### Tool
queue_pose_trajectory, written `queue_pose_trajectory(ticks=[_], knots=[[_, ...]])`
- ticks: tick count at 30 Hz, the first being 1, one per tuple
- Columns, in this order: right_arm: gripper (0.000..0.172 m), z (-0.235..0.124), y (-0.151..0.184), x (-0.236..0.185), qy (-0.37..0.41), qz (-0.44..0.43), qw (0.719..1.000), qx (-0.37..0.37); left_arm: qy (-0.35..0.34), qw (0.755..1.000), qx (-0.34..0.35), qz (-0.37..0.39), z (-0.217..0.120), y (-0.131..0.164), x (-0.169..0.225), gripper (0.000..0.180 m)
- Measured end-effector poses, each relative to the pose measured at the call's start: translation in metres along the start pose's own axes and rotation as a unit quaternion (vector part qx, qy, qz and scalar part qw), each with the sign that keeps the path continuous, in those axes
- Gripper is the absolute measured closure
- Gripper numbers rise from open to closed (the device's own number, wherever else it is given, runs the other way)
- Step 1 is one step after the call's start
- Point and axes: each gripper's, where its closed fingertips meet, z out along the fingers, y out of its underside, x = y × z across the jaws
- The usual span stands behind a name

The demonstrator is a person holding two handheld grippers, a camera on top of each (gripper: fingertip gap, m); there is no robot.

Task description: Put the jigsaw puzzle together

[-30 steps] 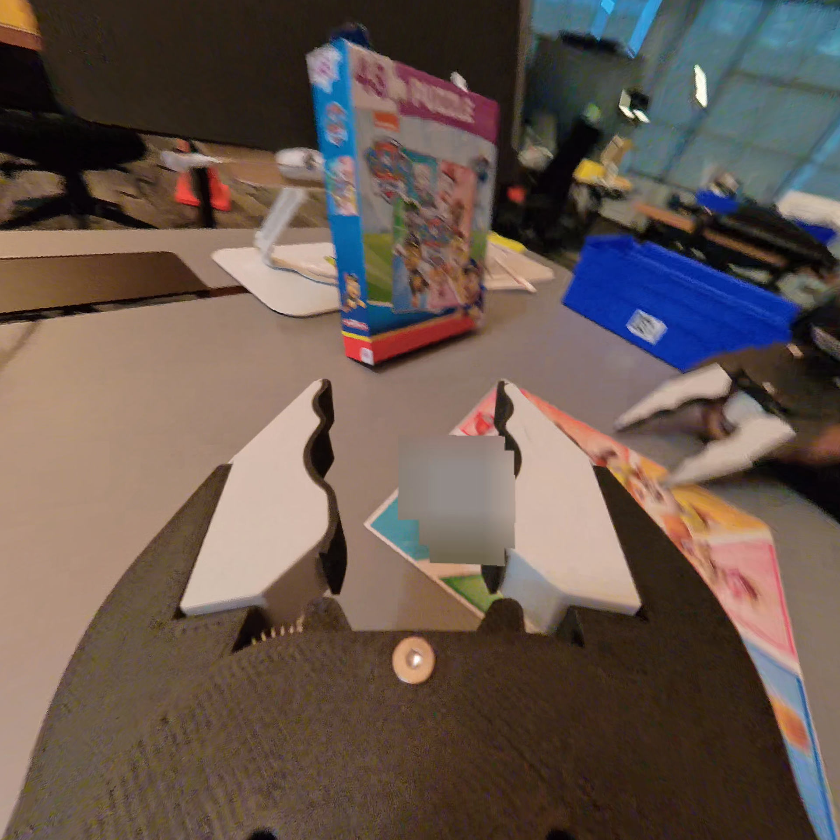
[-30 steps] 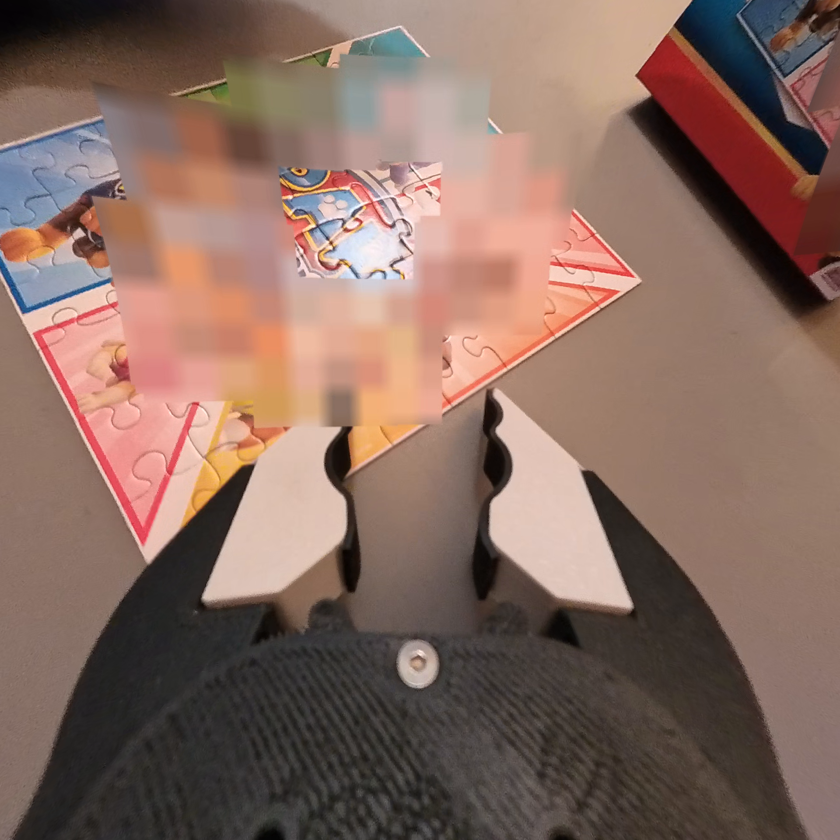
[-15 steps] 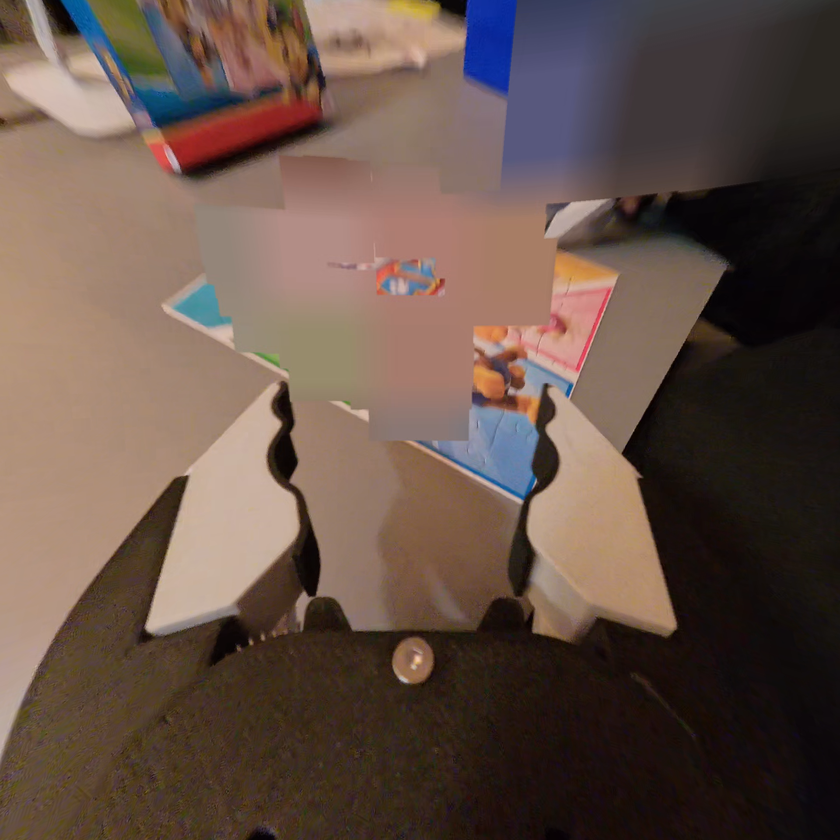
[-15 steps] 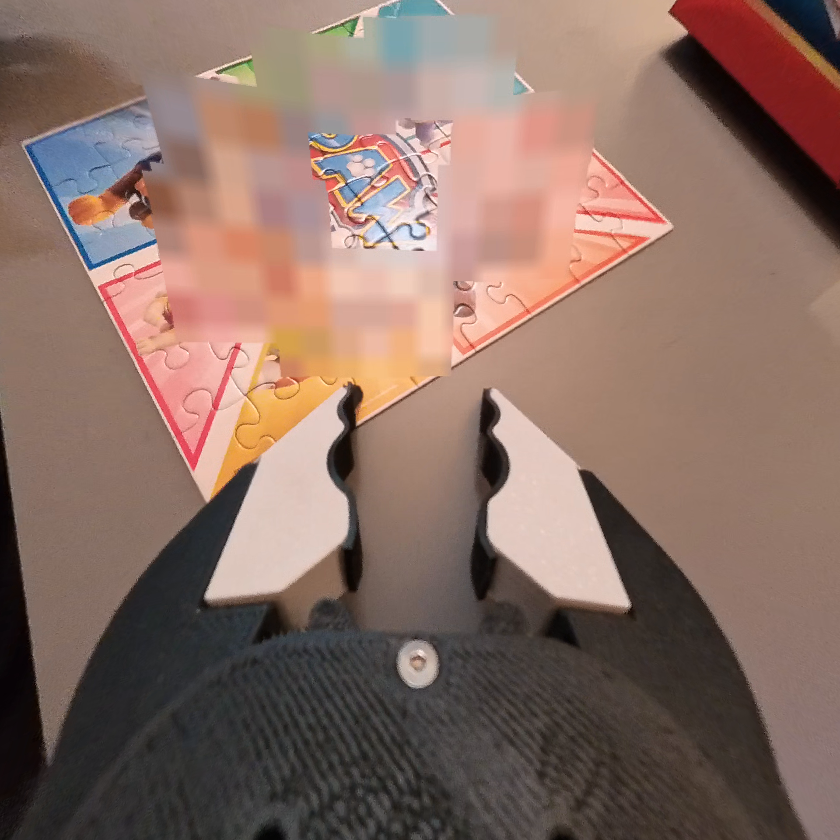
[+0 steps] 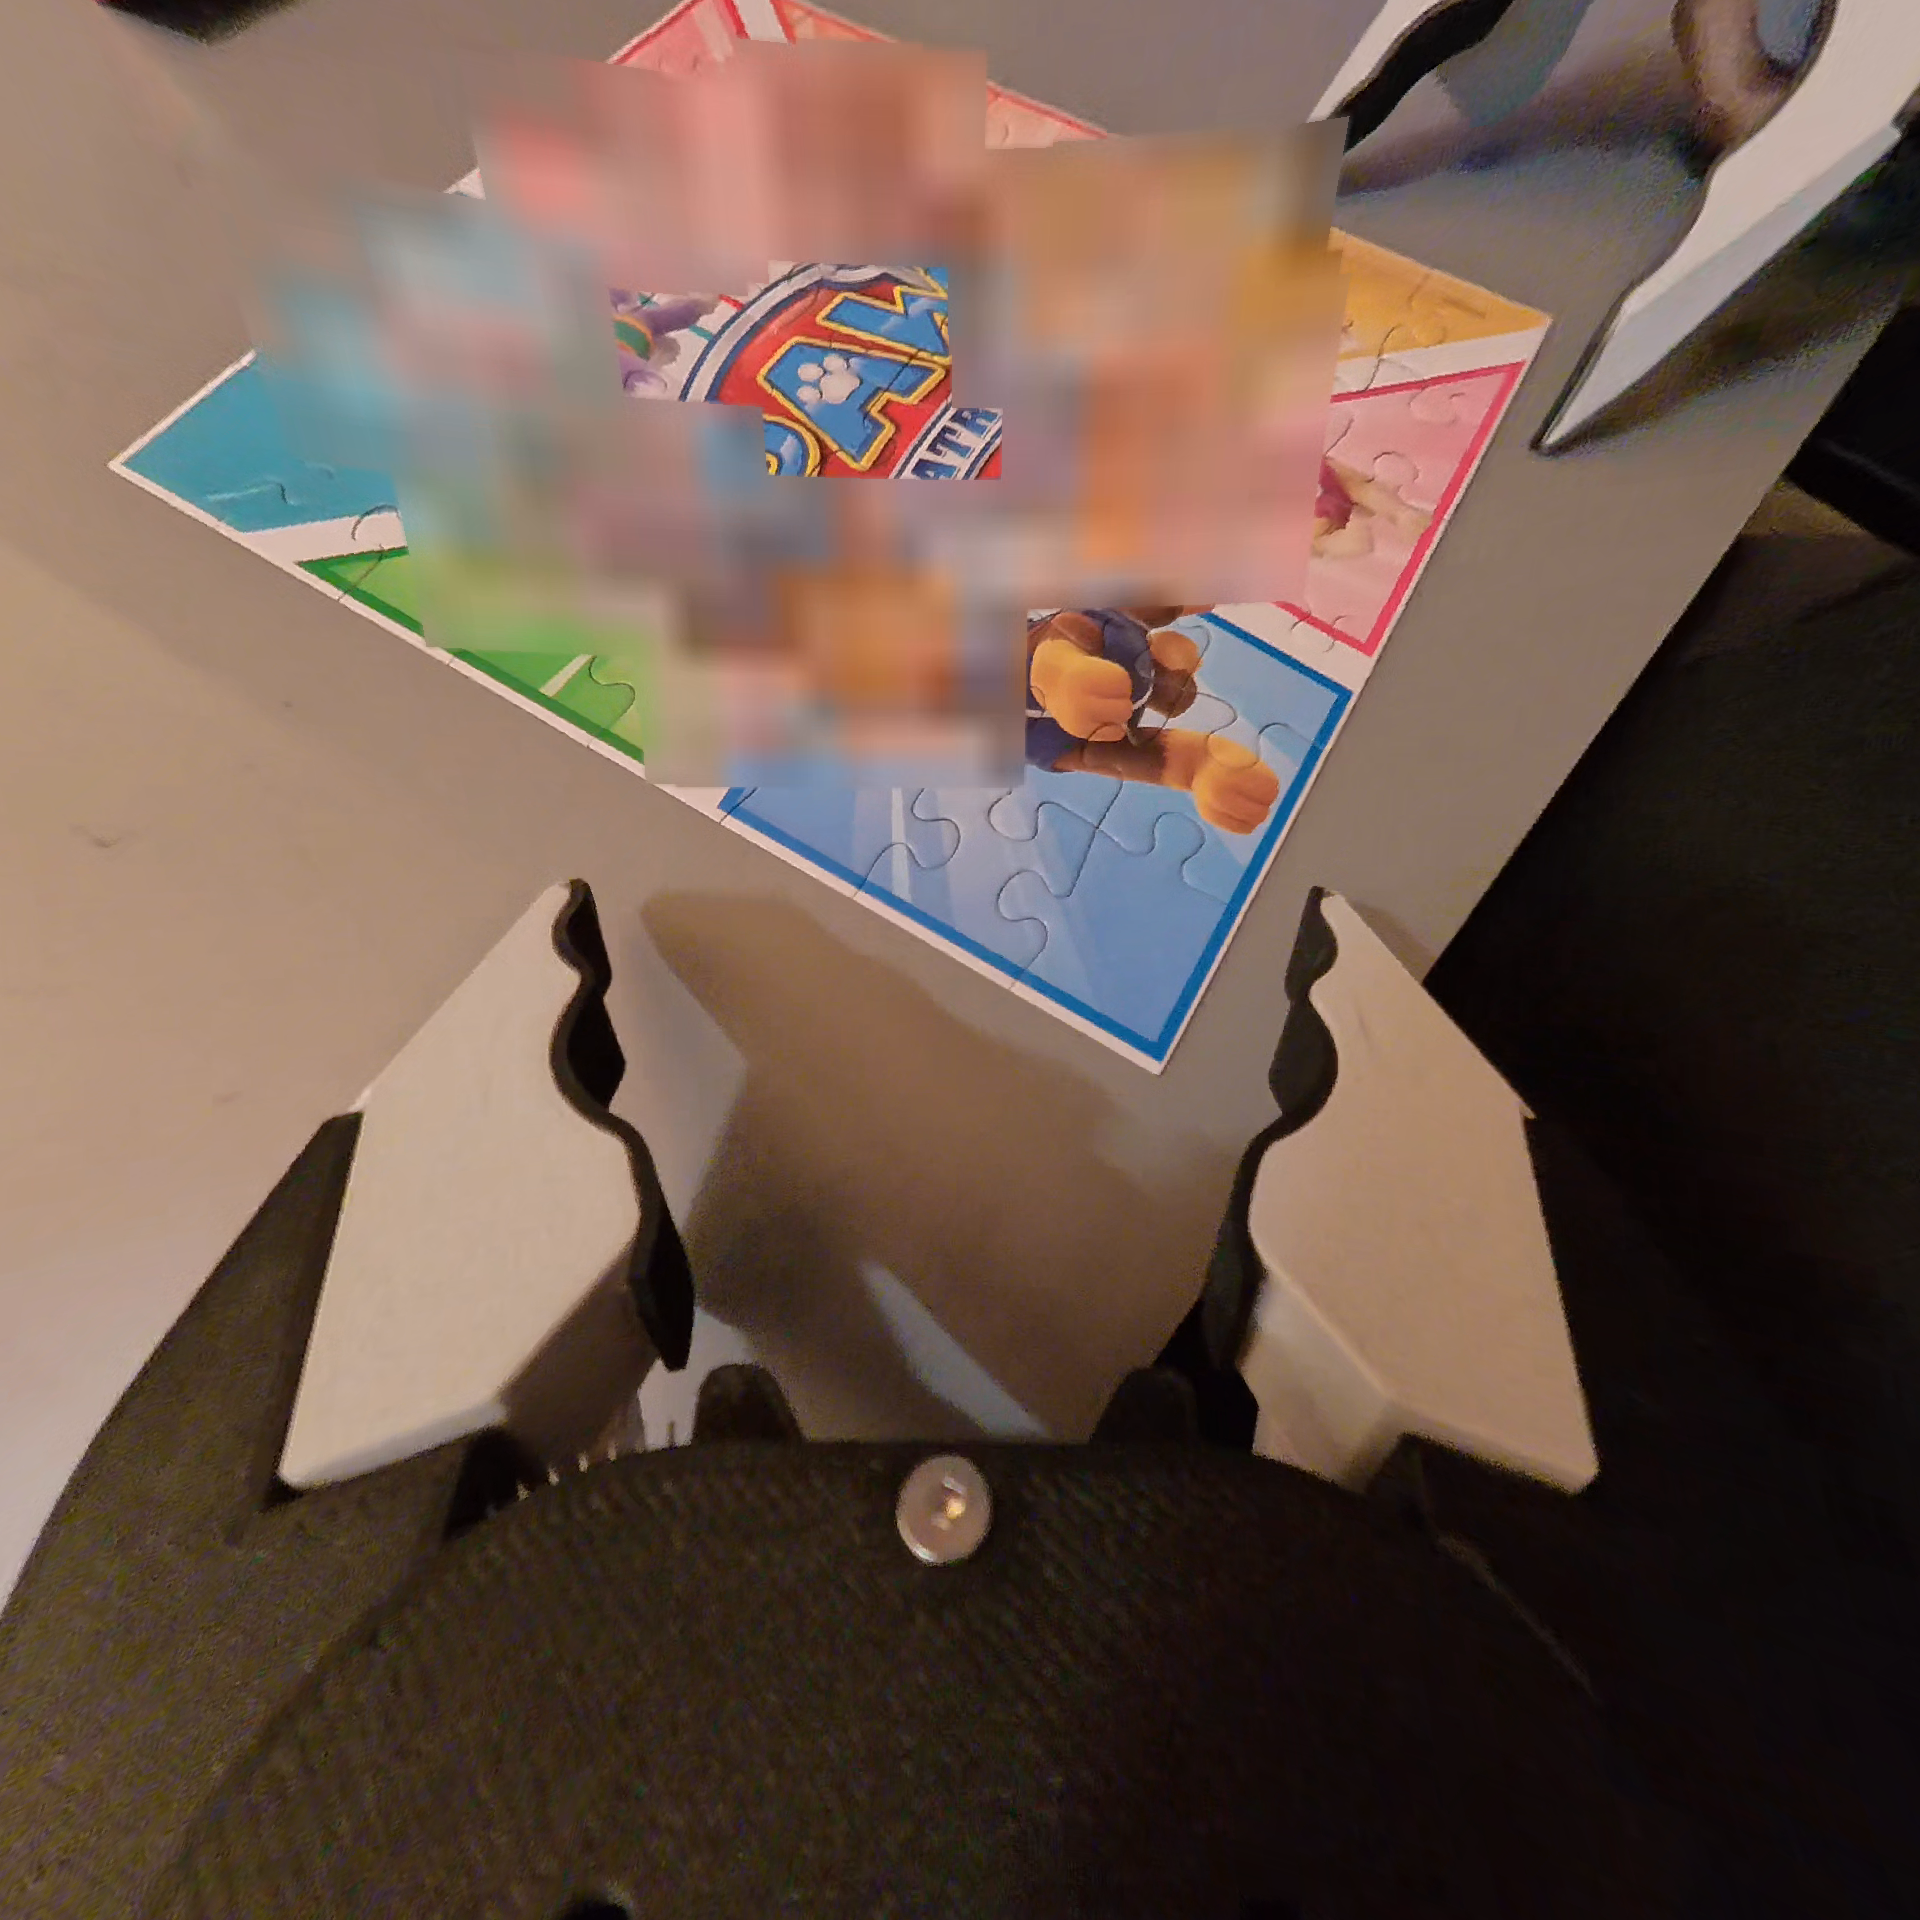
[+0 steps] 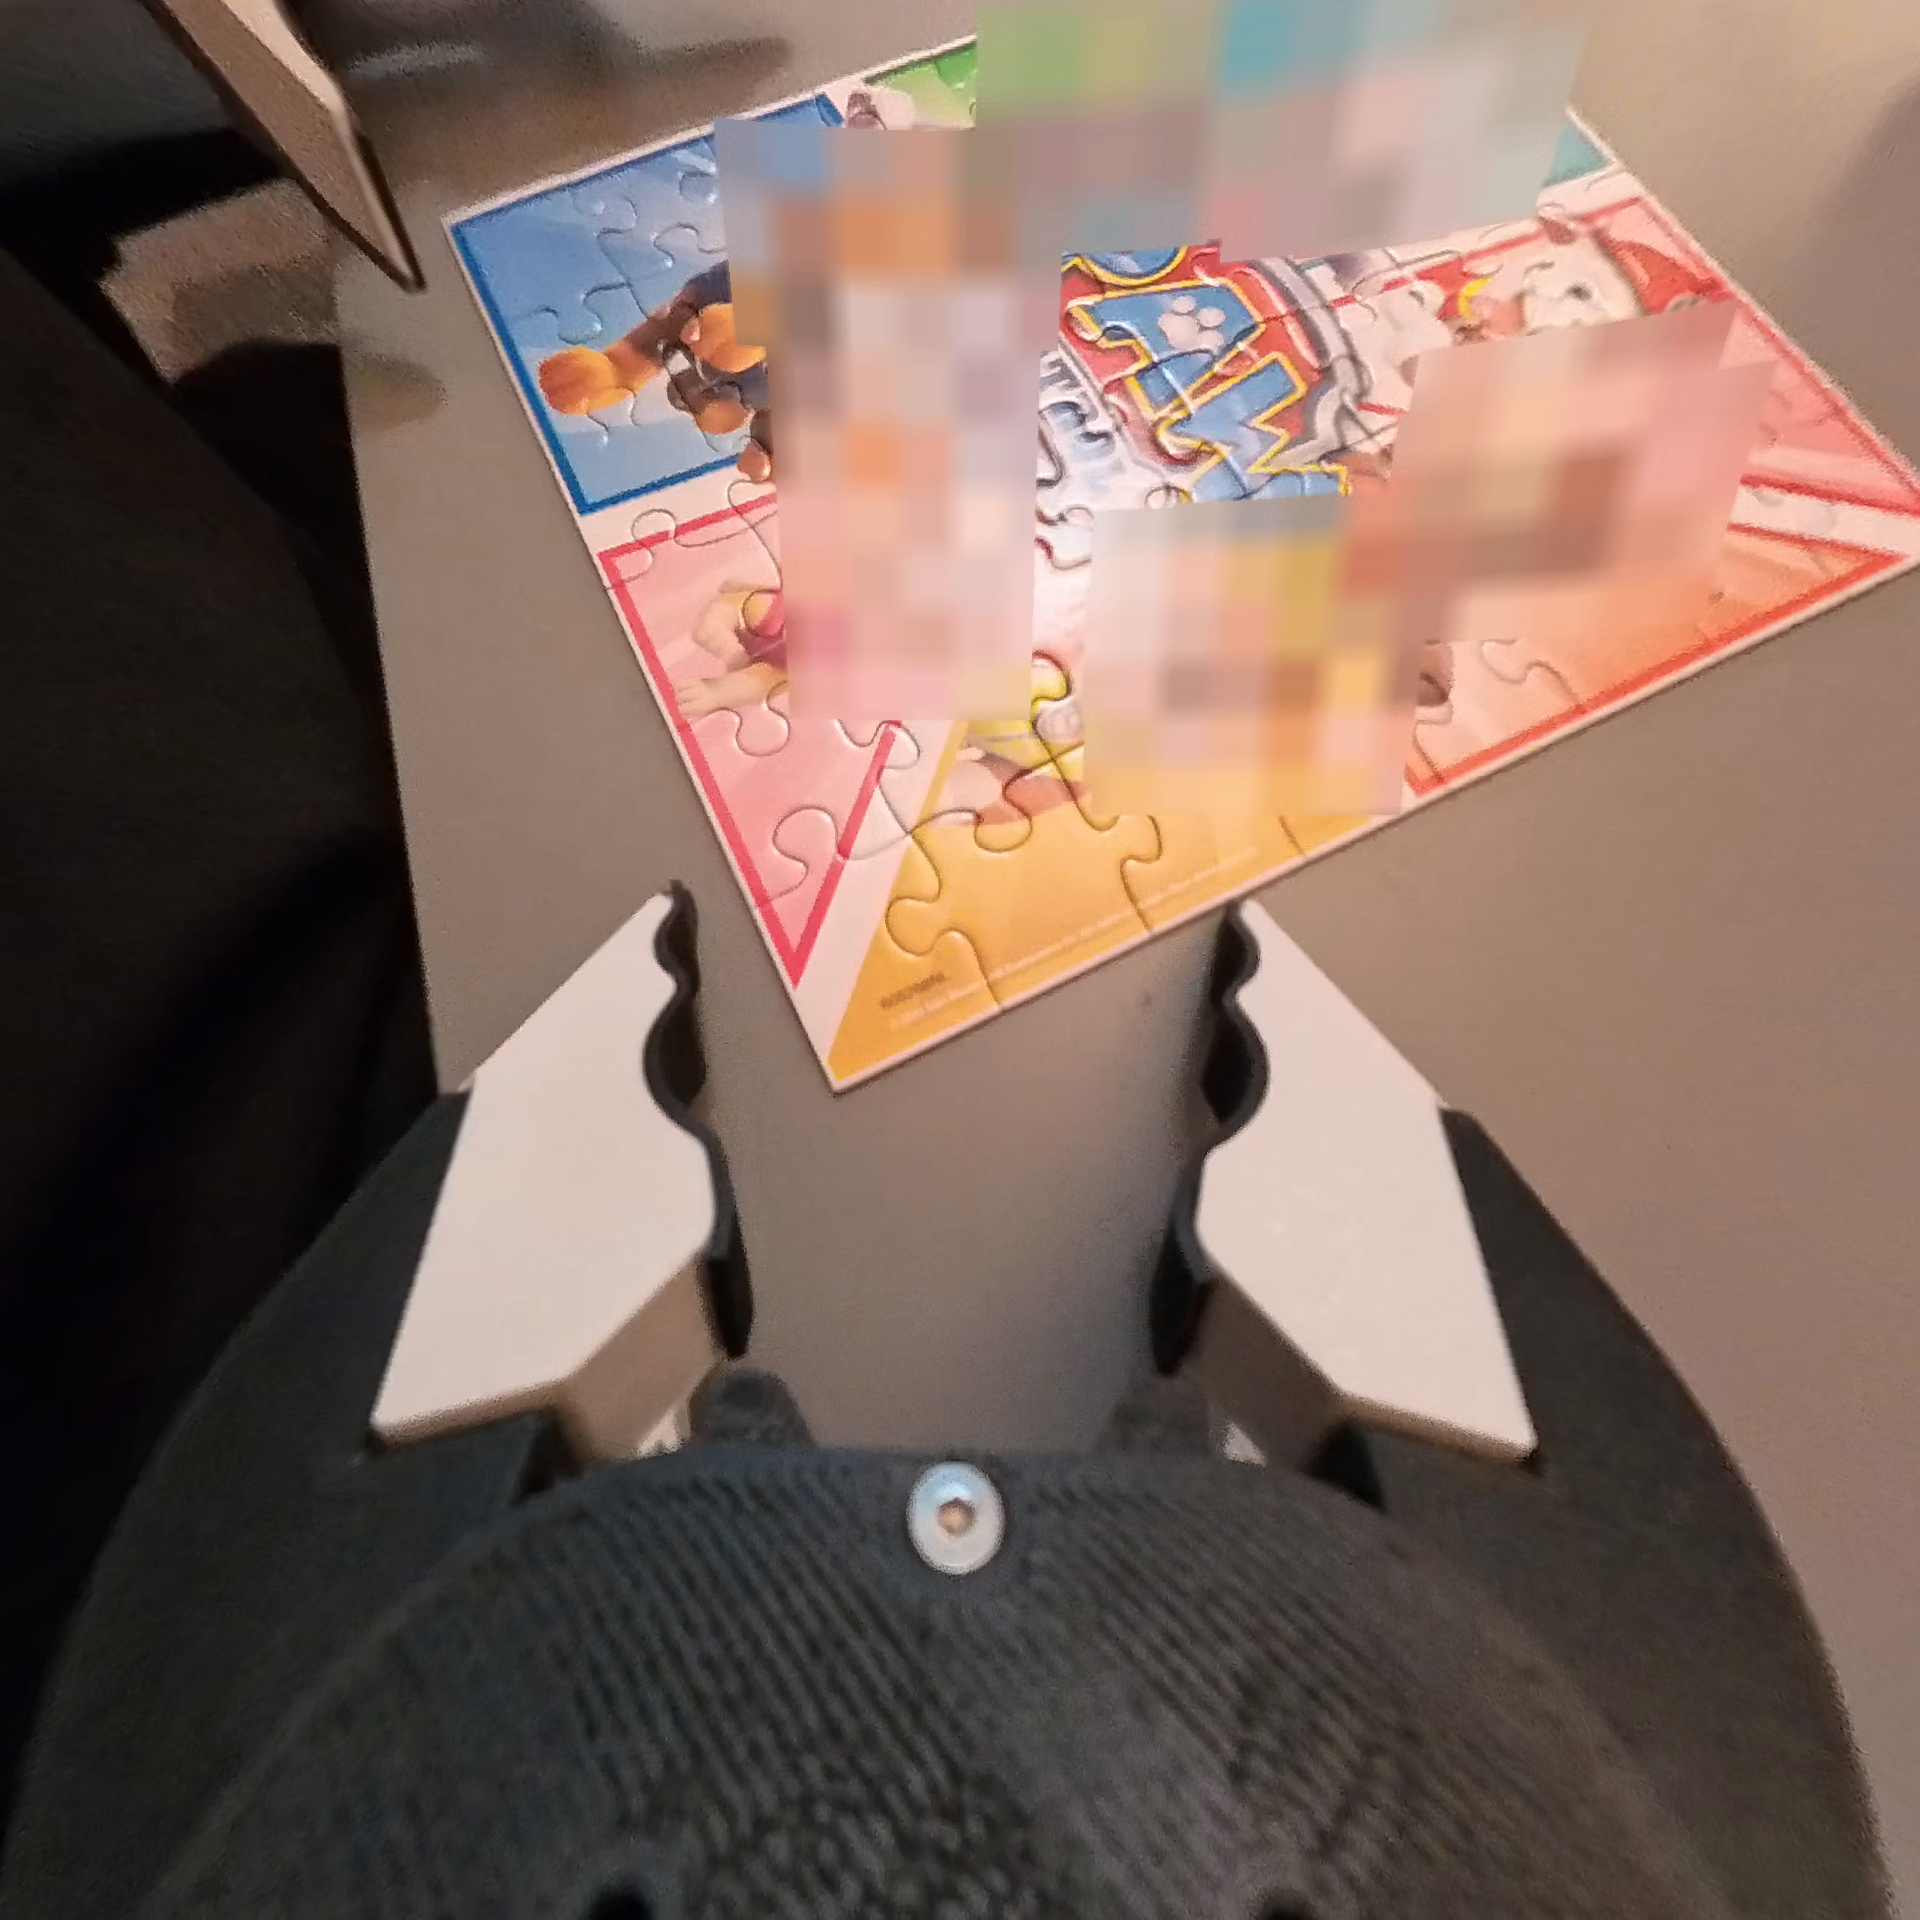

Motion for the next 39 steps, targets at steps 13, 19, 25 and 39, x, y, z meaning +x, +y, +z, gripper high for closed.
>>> queue_pose_trajectory(ticks=[13, 19, 25, 39], knots=[[0.075, 0.040, -0.036, 0.006, 0.111, 0.099, 0.989, -0.001, -0.087, 0.995, -0.044, 0.008, -0.021, 0.020, -0.026, 0.053], [0.078, 0.043, -0.040, 0.004, 0.113, 0.099, 0.989, 0.000, -0.068, 0.997, -0.019, -0.026, -0.019, 0.018, -0.027, 0.058], [0.083, 0.041, -0.038, 0.005, 0.070, 0.061, 0.996, 0.002, -0.040, 0.997, -0.012, -0.069, -0.009, 0.014, -0.028, 0.059], [0.082, 0.040, -0.038, 0.016, 0.034, 0.031, 0.999, -0.001, 0.018, 0.995, -0.008, -0.093, -0.012, 0.008, -0.006, 0.060]])
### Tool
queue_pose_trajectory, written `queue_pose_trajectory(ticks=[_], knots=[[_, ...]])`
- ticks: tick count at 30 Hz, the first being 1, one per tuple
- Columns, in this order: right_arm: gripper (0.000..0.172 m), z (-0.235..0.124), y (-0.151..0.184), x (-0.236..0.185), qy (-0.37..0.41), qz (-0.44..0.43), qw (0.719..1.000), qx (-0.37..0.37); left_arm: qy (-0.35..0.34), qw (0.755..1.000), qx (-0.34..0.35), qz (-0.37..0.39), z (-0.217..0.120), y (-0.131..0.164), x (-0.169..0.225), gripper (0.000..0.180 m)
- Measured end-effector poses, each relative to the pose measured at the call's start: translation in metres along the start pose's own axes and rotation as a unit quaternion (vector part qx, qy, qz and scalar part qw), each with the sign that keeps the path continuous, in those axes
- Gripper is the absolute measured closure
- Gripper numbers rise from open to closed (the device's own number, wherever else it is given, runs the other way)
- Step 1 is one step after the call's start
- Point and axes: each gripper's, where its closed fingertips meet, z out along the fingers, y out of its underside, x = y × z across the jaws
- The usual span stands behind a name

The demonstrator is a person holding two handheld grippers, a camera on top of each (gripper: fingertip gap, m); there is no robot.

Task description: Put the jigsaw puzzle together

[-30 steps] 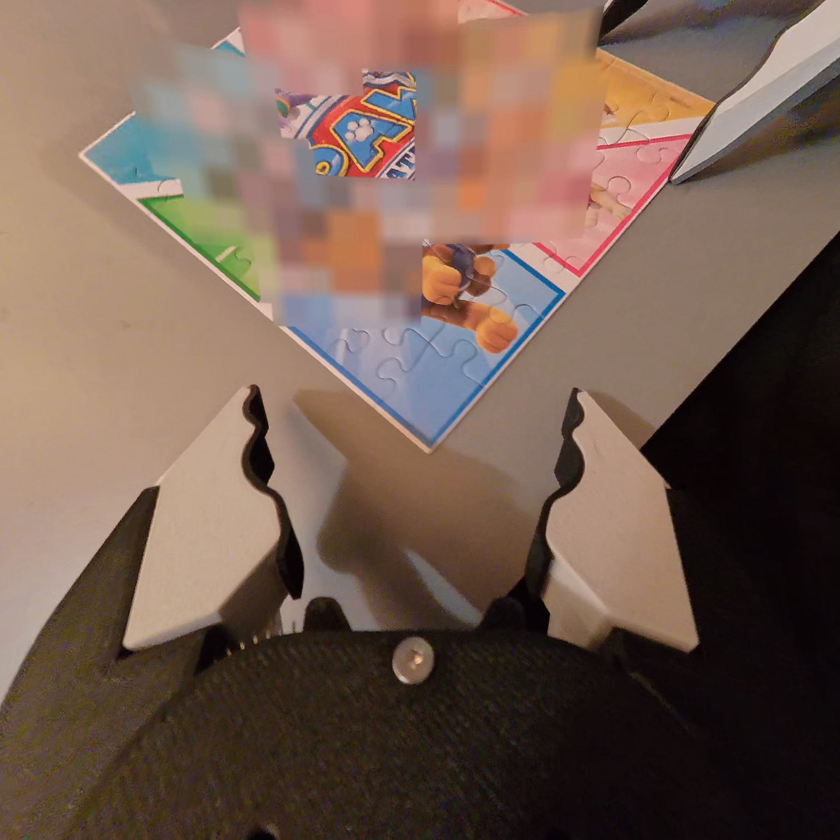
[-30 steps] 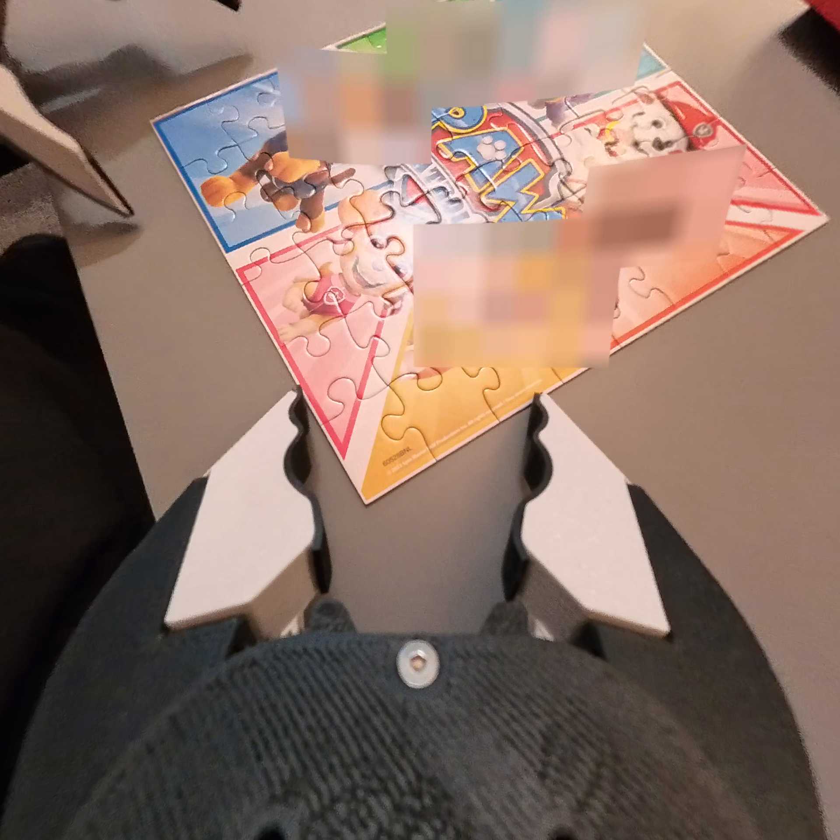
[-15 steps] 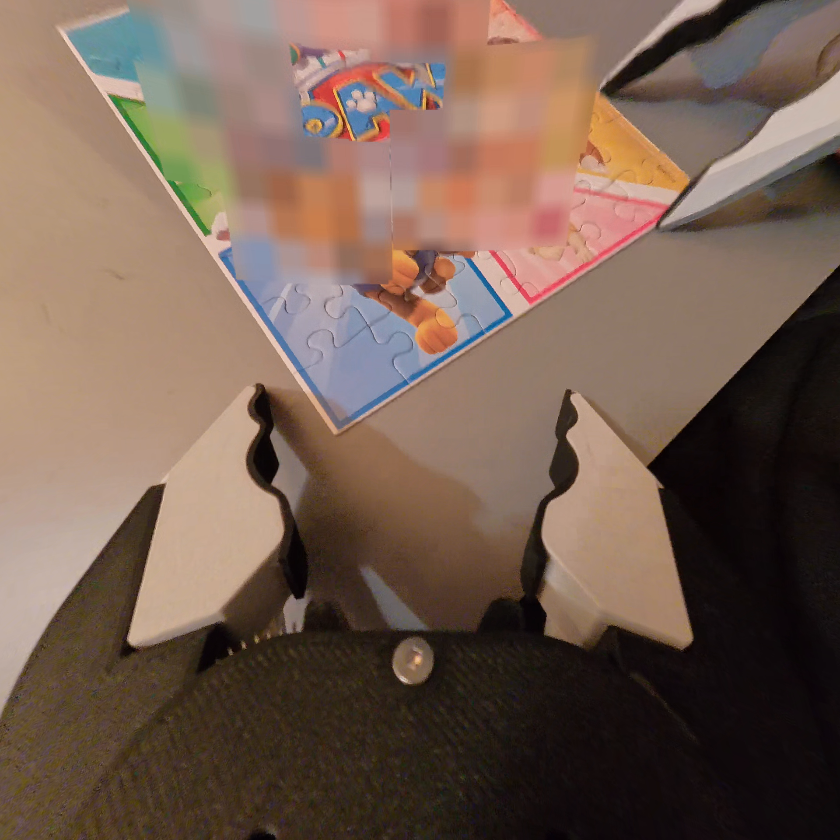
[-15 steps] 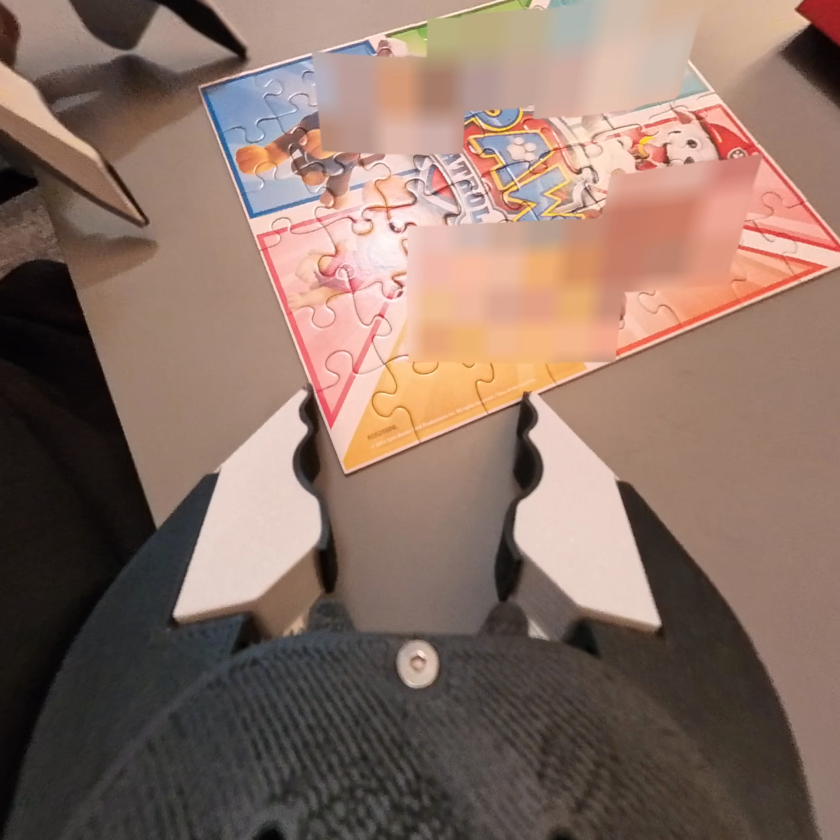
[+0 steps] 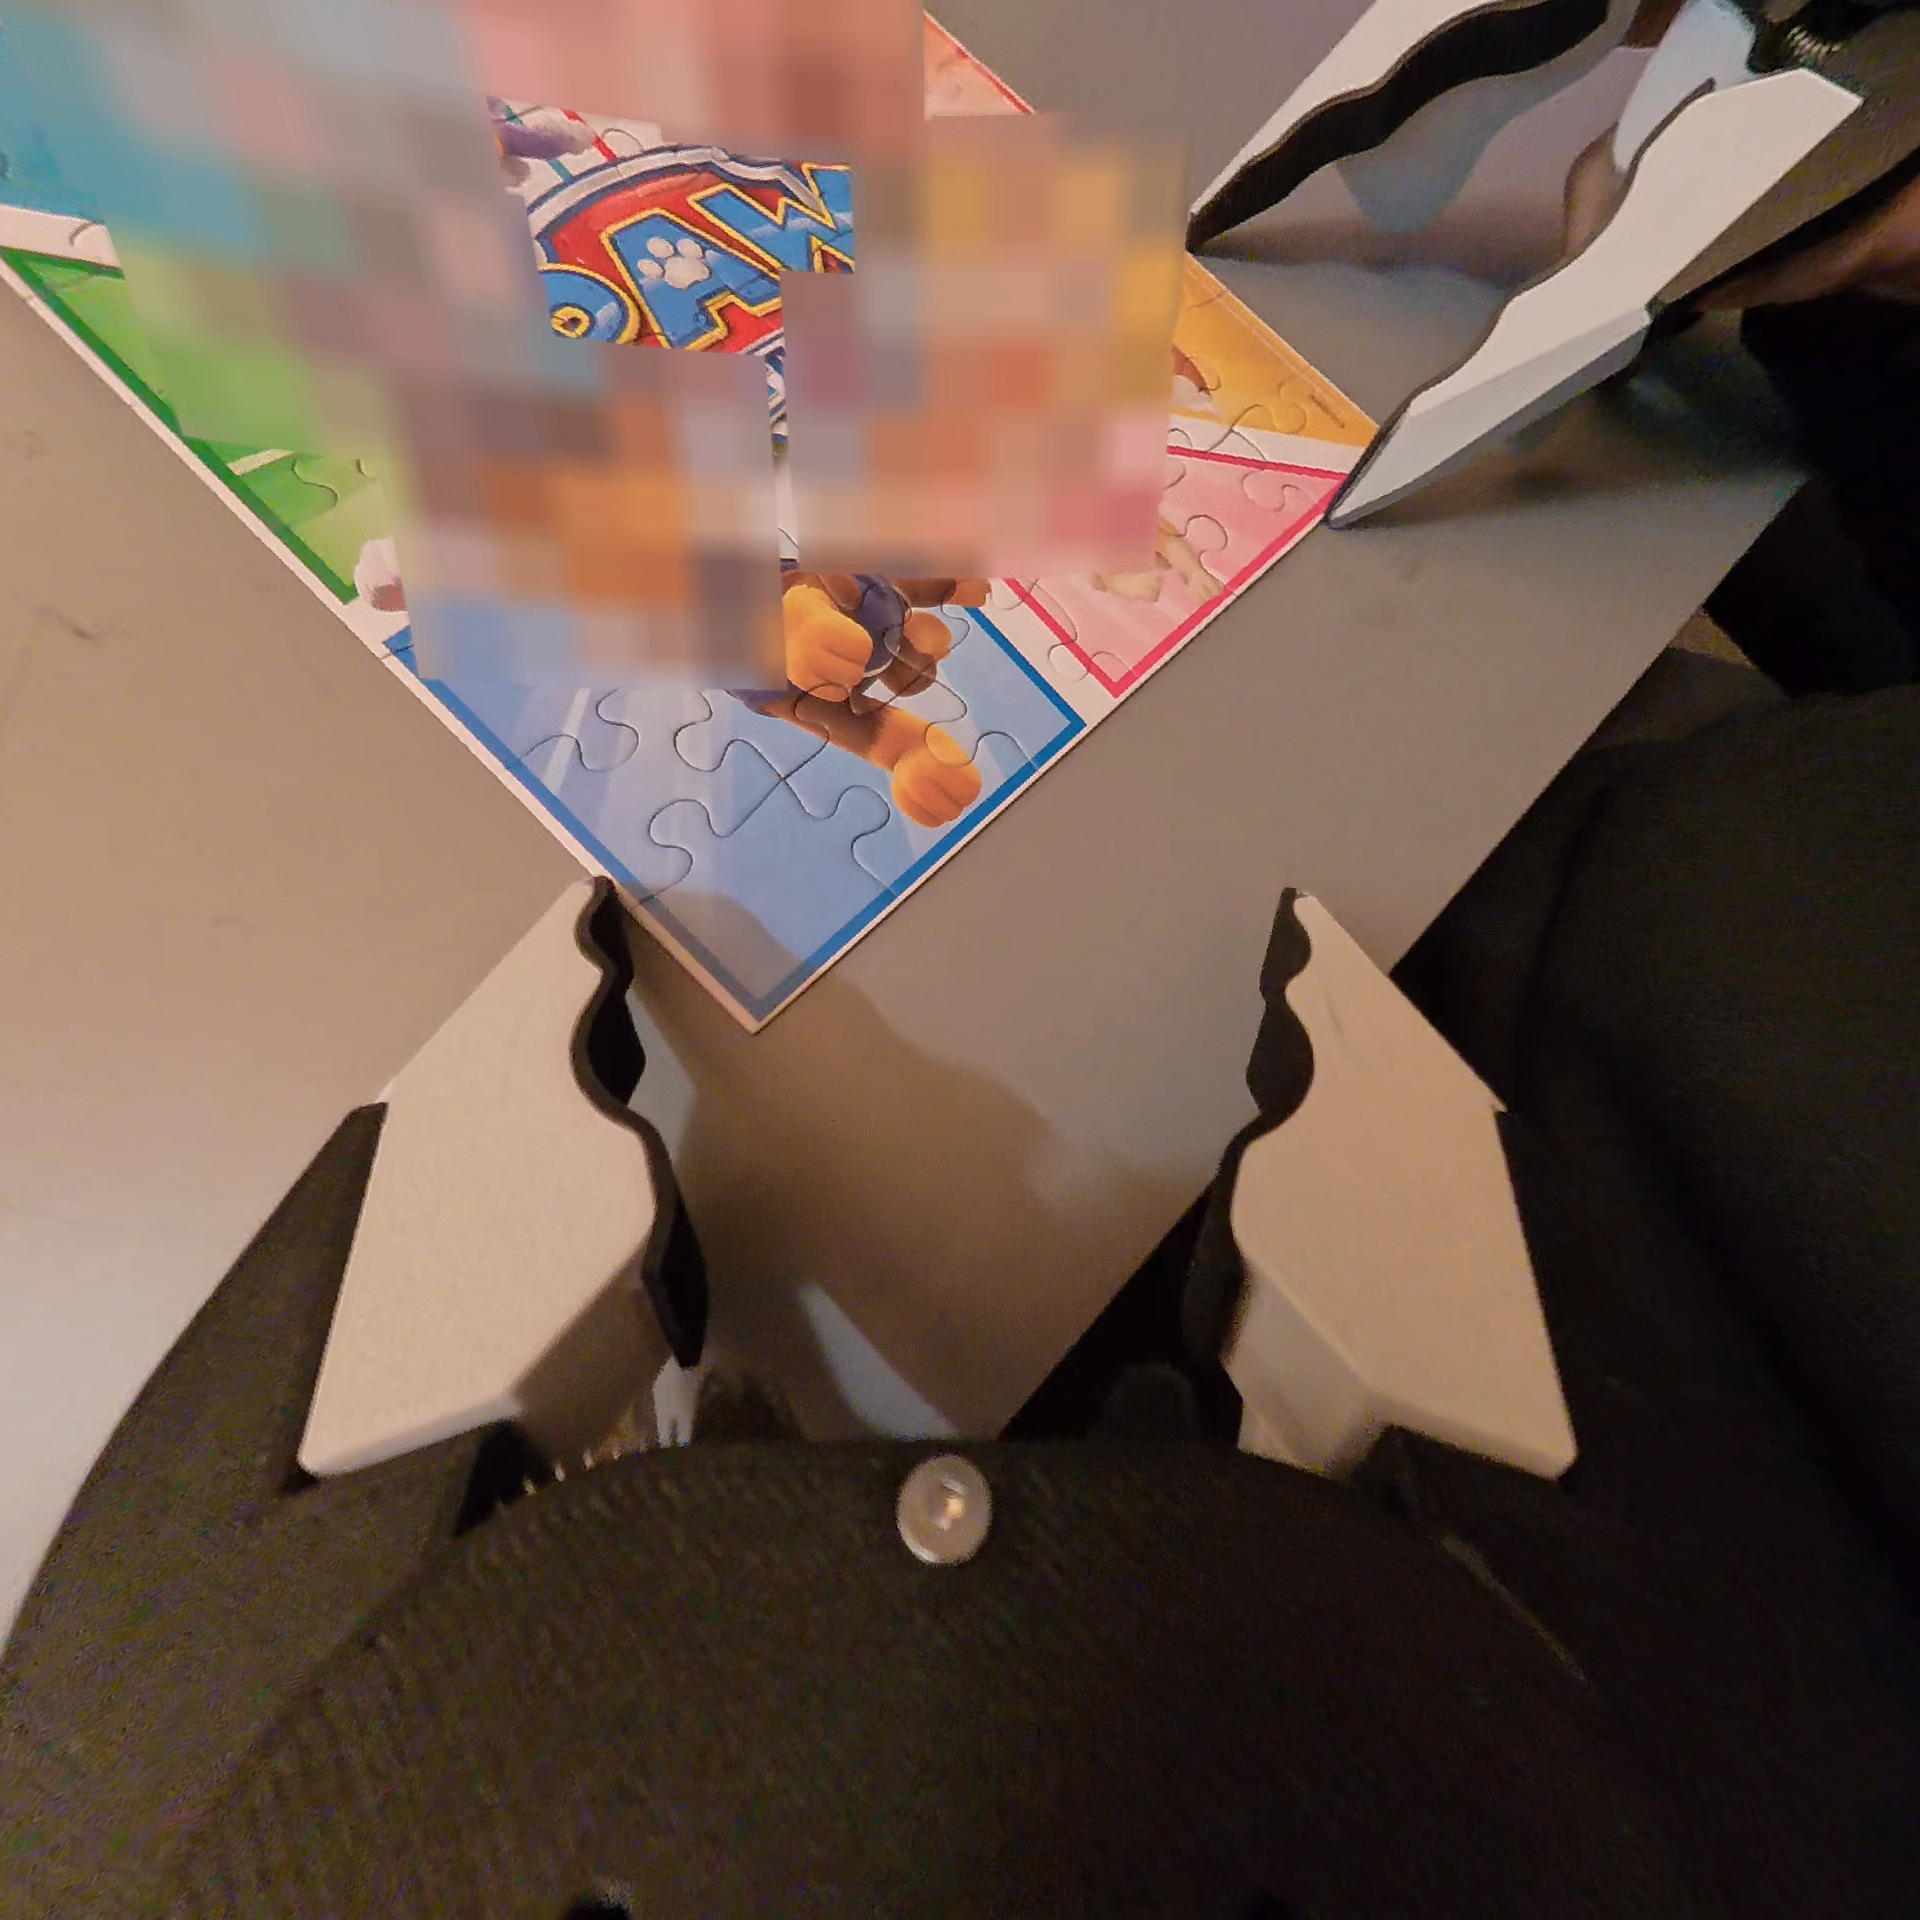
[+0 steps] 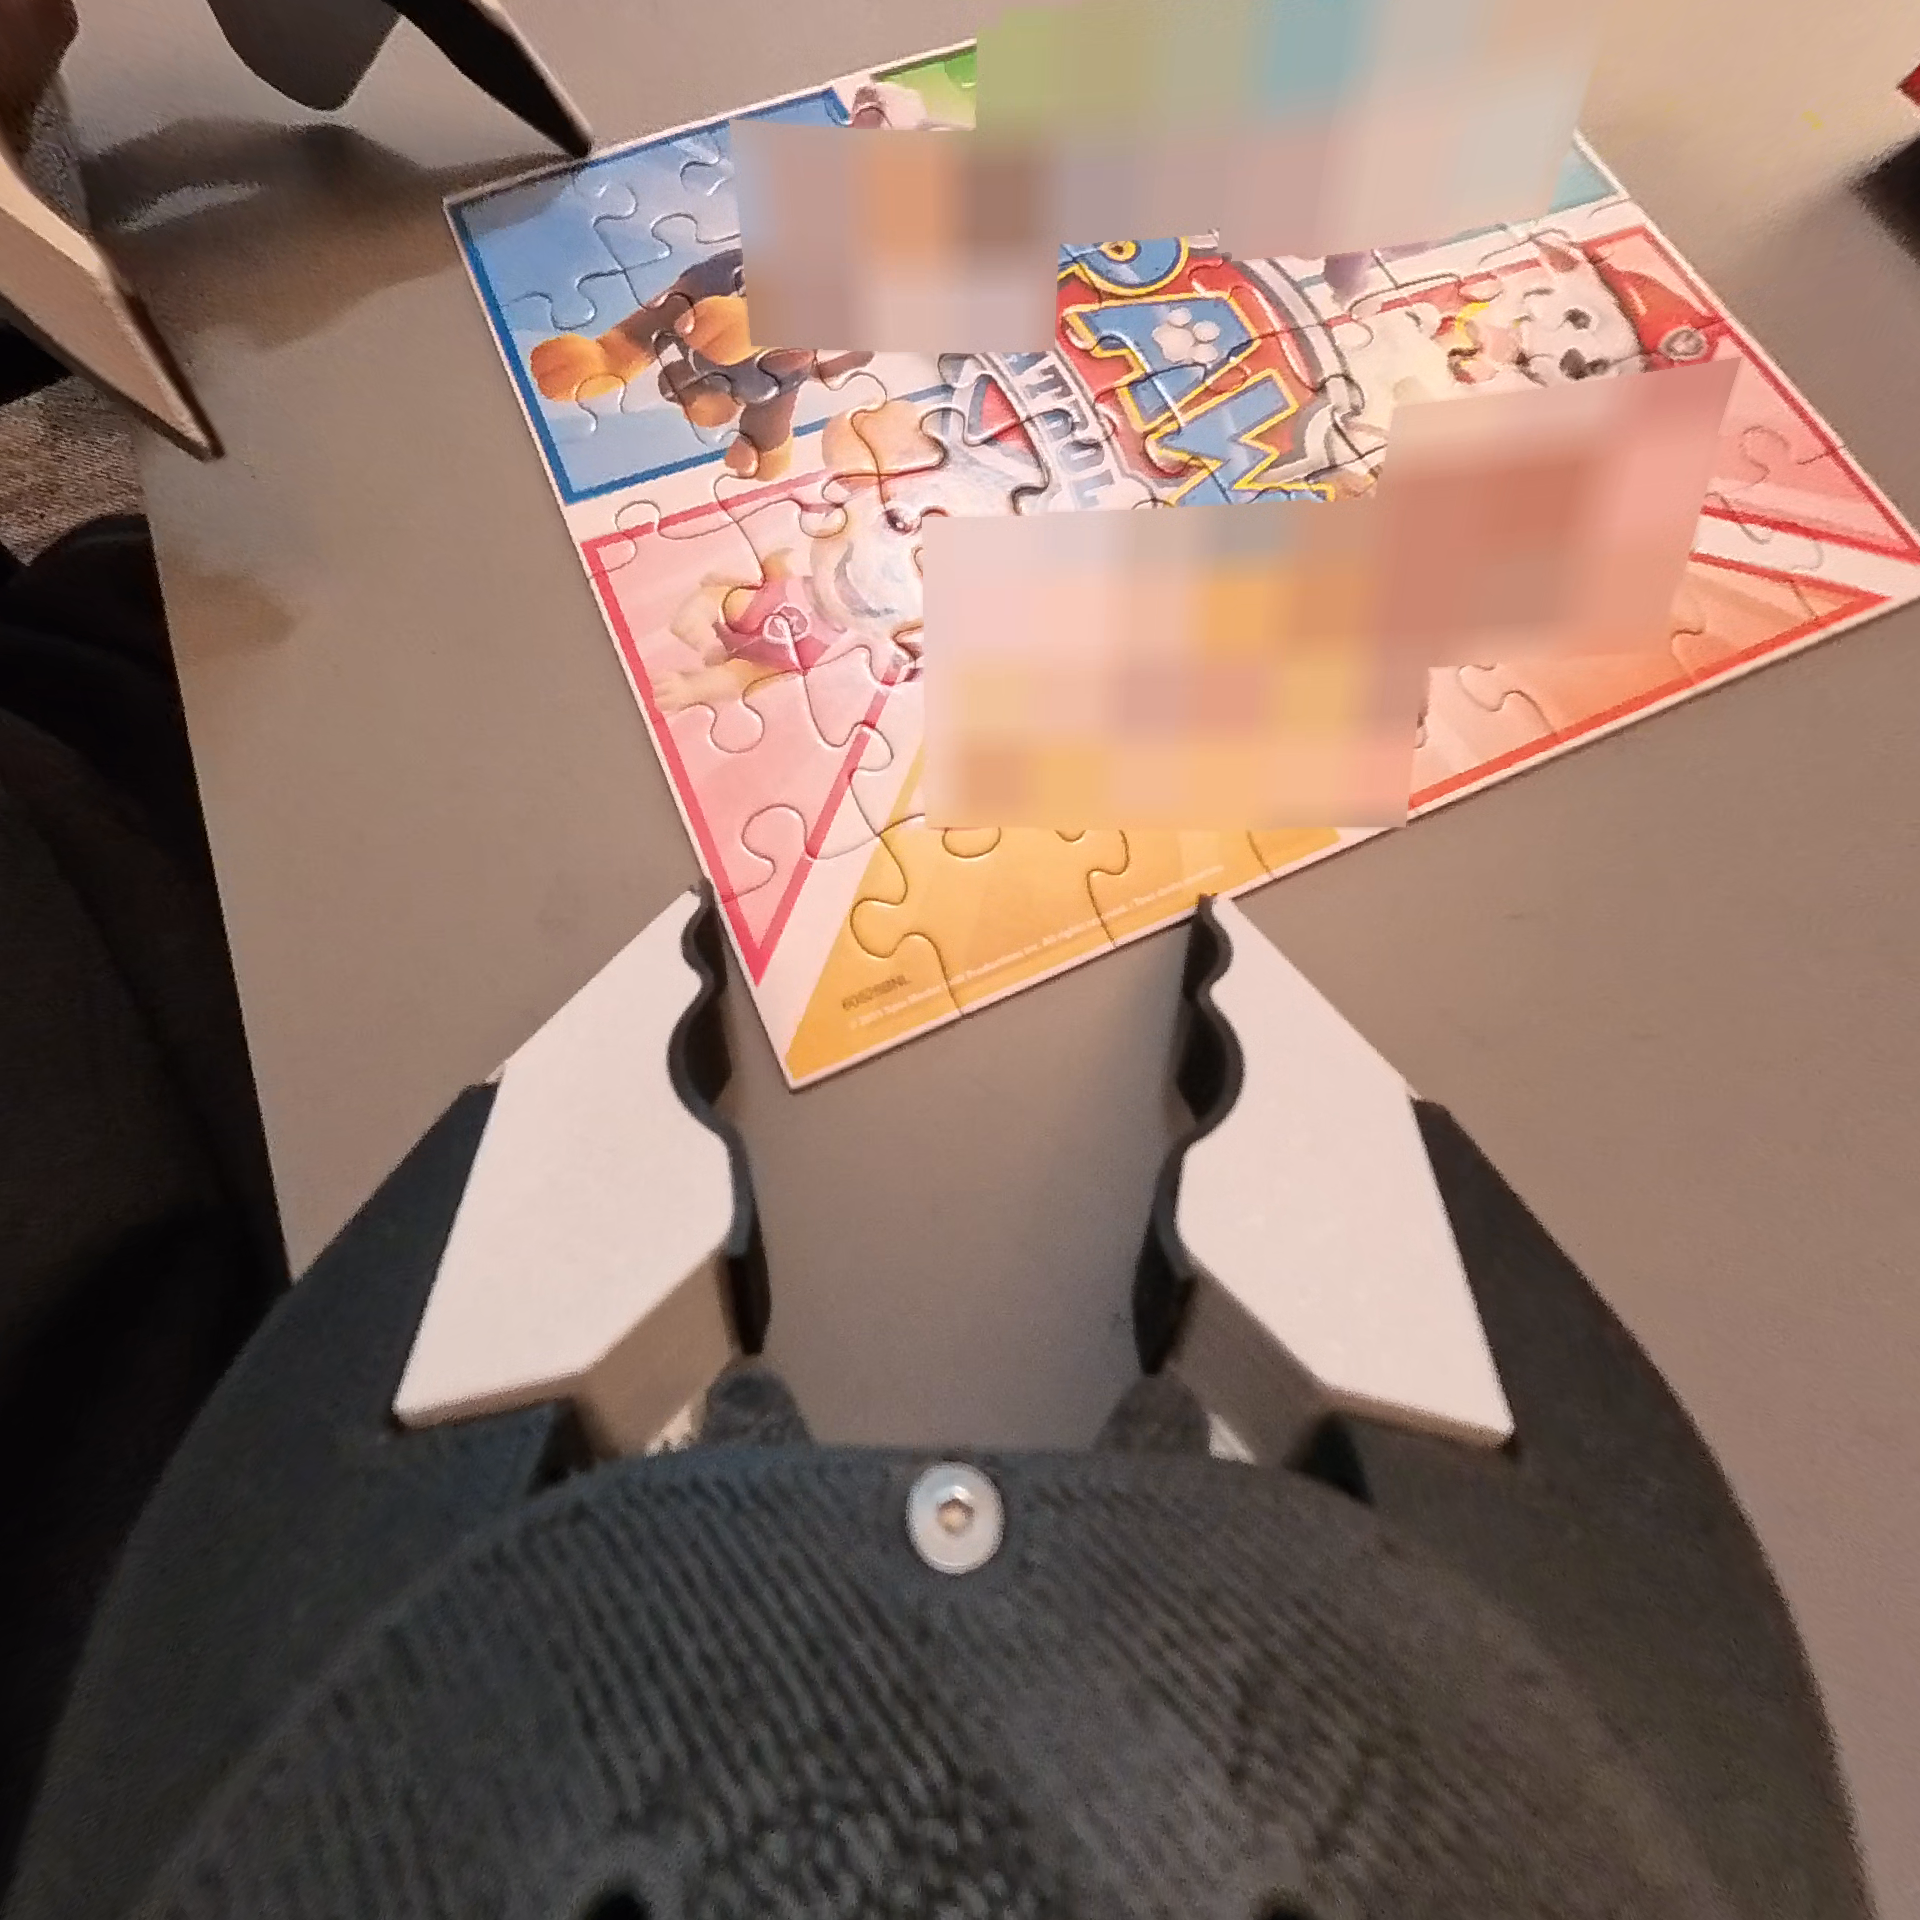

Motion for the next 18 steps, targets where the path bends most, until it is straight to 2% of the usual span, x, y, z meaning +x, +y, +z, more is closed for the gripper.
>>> queue_pose_trajectory(ticks=[3, 9, 16, 18], knots=[[0.083, -0.002, 0.002, 0.001, 0.001, 0.001, 1.000, -0.002, 0.012, 1.000, -0.005, -0.005, -0.003, 0.002, 0.006, 0.068], [0.083, -0.004, 0.004, -0.003, 0.006, 0.004, 1.000, -0.003, 0.019, 1.000, -0.003, -0.011, -0.006, 0.002, 0.007, 0.069], [0.084, -0.006, 0.006, -0.006, 0.004, 0.002, 1.000, -0.009, 0.015, 0.999, 0.040, -0.026, -0.013, -0.015, 0.001, 0.069], [0.094, -0.010, 0.004, -0.006, 0.001, -0.010, 1.000, -0.014, 0.002, 0.999, 0.051, -0.016, -0.014, -0.024, -0.004, 0.069]])
